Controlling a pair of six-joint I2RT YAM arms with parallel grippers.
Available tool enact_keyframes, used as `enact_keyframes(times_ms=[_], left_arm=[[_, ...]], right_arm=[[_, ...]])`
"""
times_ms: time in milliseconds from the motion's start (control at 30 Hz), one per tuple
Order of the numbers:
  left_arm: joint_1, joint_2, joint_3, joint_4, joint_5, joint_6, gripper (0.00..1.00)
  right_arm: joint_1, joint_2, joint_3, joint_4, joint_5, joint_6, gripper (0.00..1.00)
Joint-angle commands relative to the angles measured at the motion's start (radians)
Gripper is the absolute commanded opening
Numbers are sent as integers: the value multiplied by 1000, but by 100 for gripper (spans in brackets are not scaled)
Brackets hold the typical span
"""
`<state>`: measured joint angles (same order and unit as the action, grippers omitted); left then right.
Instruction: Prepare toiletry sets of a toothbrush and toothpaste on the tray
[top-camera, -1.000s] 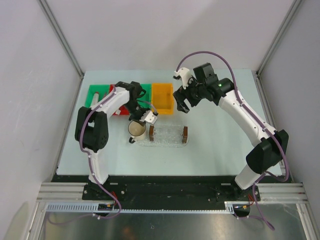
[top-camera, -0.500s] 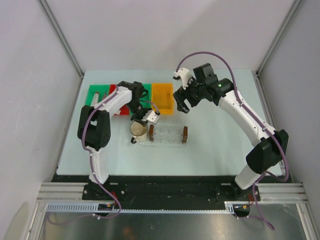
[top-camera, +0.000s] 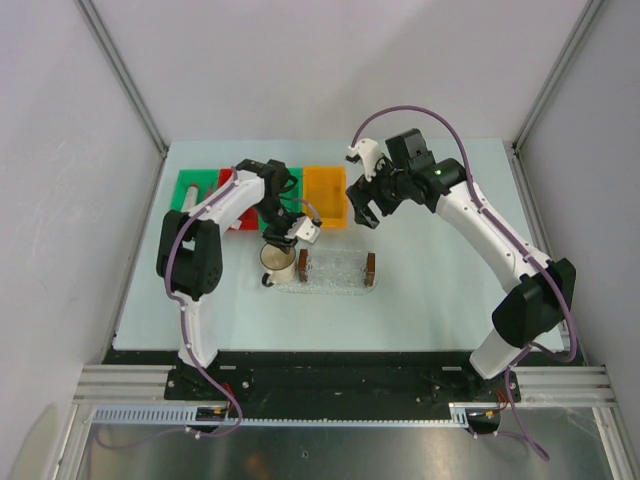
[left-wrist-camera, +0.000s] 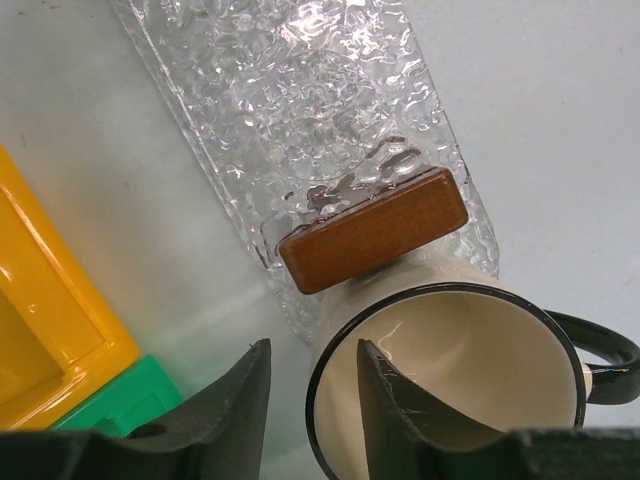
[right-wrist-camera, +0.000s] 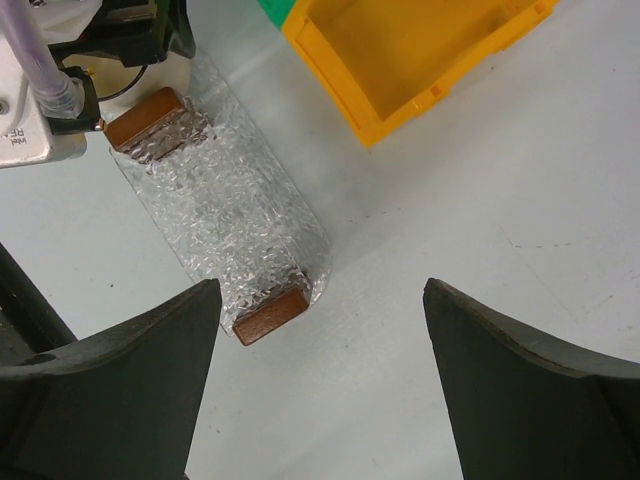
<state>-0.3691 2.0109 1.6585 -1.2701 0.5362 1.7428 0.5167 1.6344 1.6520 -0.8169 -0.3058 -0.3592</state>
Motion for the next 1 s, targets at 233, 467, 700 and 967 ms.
enact_keyframes(times_ms=[233,467,700,967], left_arm=[[9,-86,93,-20,88,-17,54],[22,-219,87,-9,122,-230,57],[27,-420,-107,202,56,-760,64],[25,-610,-397,432,-194,-1252,62]], right_arm=[[2,-47,-6,24,-21,-7,88],[2,-62,-15,24,-16,-11,88],[6,-56,-32,38,-29,-12,88],[19,-36,-37,47,-23,-15,88]])
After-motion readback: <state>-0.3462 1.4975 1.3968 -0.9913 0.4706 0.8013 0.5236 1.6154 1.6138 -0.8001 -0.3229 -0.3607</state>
